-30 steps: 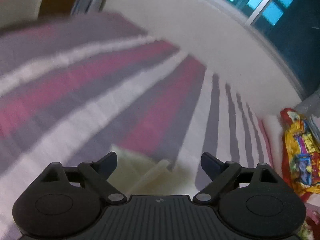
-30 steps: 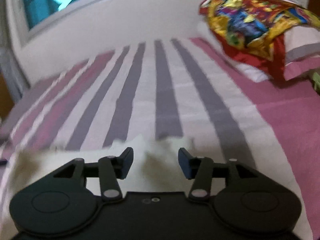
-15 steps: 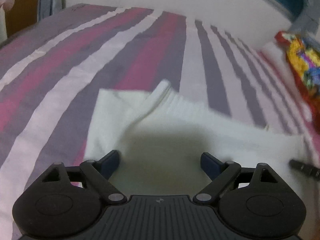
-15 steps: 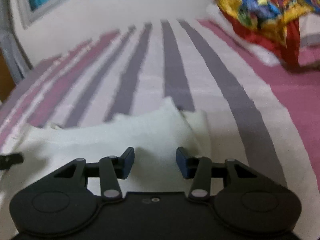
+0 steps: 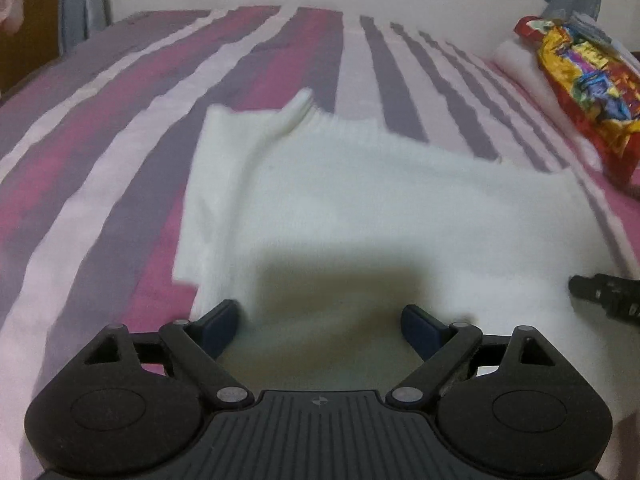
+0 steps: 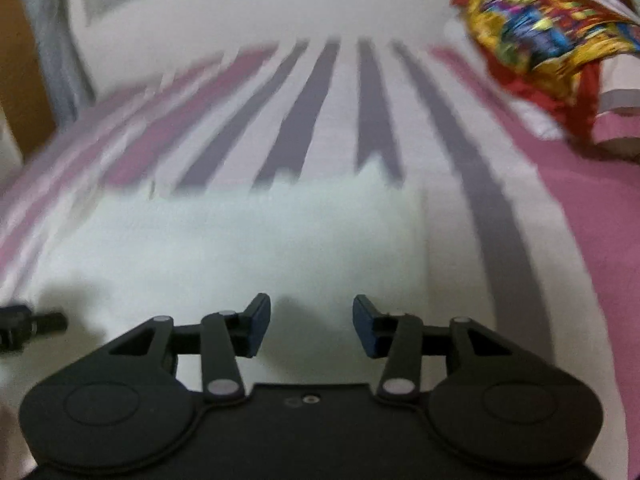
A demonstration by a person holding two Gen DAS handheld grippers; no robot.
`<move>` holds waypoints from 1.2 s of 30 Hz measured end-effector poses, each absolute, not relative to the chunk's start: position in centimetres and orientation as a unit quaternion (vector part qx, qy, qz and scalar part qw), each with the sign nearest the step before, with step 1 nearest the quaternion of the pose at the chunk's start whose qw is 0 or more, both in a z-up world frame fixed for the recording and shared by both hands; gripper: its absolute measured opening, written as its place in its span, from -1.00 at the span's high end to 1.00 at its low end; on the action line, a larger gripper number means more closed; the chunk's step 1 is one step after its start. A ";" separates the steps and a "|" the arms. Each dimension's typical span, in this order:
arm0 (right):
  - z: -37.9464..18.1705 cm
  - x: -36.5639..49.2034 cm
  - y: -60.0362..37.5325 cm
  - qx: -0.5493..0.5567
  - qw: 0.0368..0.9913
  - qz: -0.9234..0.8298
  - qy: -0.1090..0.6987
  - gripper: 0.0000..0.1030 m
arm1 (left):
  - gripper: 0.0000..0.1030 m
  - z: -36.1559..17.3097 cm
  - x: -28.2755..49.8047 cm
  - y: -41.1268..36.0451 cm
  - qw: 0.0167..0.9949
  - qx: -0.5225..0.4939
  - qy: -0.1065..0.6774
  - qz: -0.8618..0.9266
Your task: Fold small clothes
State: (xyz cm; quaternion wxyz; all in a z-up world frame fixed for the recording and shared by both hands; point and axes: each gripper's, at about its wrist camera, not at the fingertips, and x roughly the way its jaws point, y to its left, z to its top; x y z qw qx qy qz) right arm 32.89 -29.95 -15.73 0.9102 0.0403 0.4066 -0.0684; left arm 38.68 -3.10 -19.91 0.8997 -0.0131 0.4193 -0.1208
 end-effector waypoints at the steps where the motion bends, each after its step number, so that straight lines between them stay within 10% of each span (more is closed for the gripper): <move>1: -16.5 32.6 -29.5 0.020 0.909 -0.073 0.411 0.12 | -0.73 -20.0 38.0 -3.2 0.901 -0.002 0.418 -0.119; 18: -15.8 25.7 -28.2 0.009 0.902 -0.042 0.429 0.05 | -0.73 -17.2 33.3 -0.8 0.903 -0.040 0.405 -0.136; 36: -15.9 40.0 -32.4 0.011 0.919 -0.110 0.378 -0.10 | -0.73 -20.0 50.5 -2.3 0.910 -0.098 0.403 -0.029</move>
